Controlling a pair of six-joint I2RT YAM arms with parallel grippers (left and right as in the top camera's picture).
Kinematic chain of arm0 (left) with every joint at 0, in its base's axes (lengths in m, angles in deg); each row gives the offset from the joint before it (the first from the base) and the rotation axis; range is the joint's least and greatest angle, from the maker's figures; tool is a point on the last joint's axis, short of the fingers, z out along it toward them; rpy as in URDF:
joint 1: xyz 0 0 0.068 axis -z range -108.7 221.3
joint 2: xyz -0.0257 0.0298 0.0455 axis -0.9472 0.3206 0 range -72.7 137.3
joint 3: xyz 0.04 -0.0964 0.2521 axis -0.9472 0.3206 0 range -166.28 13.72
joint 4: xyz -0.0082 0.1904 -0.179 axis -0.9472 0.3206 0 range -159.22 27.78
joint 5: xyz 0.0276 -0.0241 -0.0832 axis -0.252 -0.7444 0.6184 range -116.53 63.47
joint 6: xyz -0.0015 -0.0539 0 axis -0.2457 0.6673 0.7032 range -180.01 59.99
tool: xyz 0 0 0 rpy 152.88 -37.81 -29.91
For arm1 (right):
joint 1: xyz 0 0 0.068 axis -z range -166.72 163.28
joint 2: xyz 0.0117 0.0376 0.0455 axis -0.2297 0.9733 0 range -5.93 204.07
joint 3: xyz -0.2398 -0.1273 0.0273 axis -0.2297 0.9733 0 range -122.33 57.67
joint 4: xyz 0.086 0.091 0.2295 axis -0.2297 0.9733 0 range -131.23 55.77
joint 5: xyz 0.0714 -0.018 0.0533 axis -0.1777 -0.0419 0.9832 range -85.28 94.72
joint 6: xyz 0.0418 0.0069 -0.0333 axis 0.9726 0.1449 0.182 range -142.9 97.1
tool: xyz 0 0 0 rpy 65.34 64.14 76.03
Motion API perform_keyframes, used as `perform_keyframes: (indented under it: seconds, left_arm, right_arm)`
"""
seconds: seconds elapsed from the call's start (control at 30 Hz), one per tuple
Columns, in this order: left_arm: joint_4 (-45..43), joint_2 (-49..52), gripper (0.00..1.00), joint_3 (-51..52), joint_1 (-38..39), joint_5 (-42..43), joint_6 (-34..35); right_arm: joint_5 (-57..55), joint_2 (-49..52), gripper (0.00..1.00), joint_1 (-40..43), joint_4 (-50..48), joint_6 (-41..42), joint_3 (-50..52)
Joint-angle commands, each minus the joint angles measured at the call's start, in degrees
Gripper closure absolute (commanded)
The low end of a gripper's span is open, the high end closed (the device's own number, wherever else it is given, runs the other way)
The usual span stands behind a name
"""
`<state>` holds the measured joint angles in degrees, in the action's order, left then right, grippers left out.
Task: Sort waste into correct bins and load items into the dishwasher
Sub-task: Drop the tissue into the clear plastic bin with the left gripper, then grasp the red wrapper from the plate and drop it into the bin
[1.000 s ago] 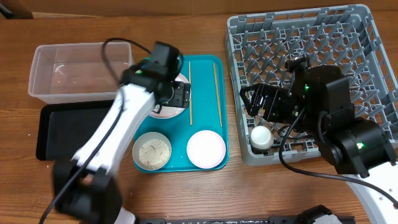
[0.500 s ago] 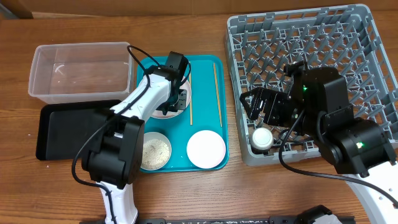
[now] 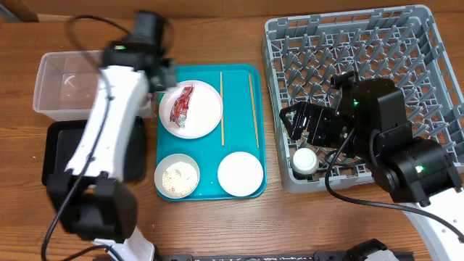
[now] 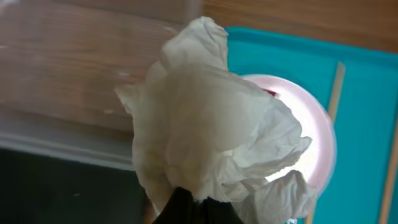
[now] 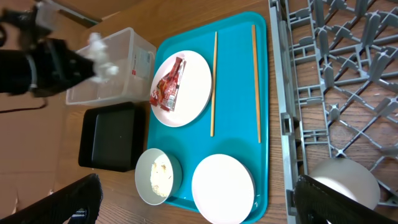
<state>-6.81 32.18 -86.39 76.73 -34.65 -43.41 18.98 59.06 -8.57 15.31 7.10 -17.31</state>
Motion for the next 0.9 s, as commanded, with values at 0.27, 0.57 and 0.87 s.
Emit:
perform_keyframes:
  seconds: [0.27, 0.57, 0.87]
  left_arm:
    - [-2.67, 4.35, 0.25, -0.20, -11.28, 5.73, 1.05]
    - [1.22, 3.69, 0.25, 0.04, 4.11, 0.98, -5.66]
    - [-8.57, 10.97, 0.23, 7.17, 8.92, -10.49, -1.14]
  right_arm:
    - [0.17, -0.33, 0.00, -0.22, -0.07, -0.26, -0.94]
    - [-0.17, -0.33, 0.00, -0.22, 0.61, -0.24, -0.94]
    - [-0.24, -0.33, 0.00, -0.22, 1.05, -0.24, -0.94]
